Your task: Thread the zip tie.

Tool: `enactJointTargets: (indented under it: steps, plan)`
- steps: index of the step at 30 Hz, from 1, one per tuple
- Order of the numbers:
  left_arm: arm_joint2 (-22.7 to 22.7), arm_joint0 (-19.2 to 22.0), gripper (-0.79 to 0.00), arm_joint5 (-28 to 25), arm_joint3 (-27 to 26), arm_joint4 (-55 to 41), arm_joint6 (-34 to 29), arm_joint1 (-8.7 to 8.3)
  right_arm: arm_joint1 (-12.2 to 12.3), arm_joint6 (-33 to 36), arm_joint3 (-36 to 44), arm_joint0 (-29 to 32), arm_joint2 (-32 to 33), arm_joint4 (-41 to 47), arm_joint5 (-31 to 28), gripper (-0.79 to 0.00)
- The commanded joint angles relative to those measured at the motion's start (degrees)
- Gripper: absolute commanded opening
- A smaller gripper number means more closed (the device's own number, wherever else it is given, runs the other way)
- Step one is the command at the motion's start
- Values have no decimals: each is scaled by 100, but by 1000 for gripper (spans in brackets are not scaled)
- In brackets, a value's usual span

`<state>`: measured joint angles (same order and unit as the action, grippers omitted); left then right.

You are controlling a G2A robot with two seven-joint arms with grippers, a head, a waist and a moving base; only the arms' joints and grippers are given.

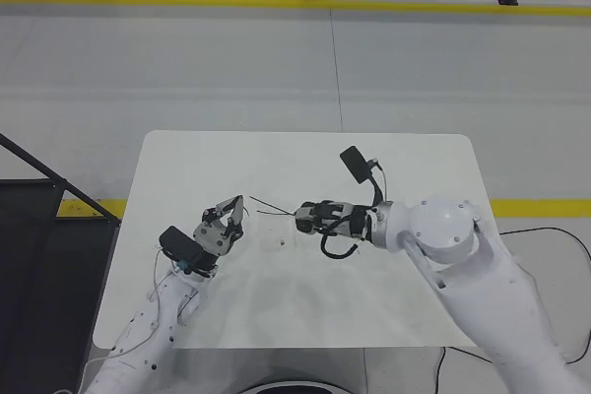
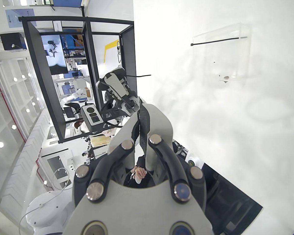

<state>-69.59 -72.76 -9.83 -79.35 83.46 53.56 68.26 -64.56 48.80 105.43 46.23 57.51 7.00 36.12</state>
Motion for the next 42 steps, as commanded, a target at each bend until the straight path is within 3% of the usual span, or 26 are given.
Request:
enactJointTargets:
  steps: [1,10,21,42]
  plan:
    - [-15,-2,-785,32,23,23,43,4,36,41,175,78,81,-86,149,-785]
    - [11,20,-785,415,115,296,175,43,97,305,353,-25,38,-338,592,-785]
    - [81,72,-785,531,187,344,200,88,-51,155,116,-602,-542,-266,1027,-785]
    - [81,72,-785,531,187,344,200,88,-119,-89,-119,-745,-656,22,916,-785]
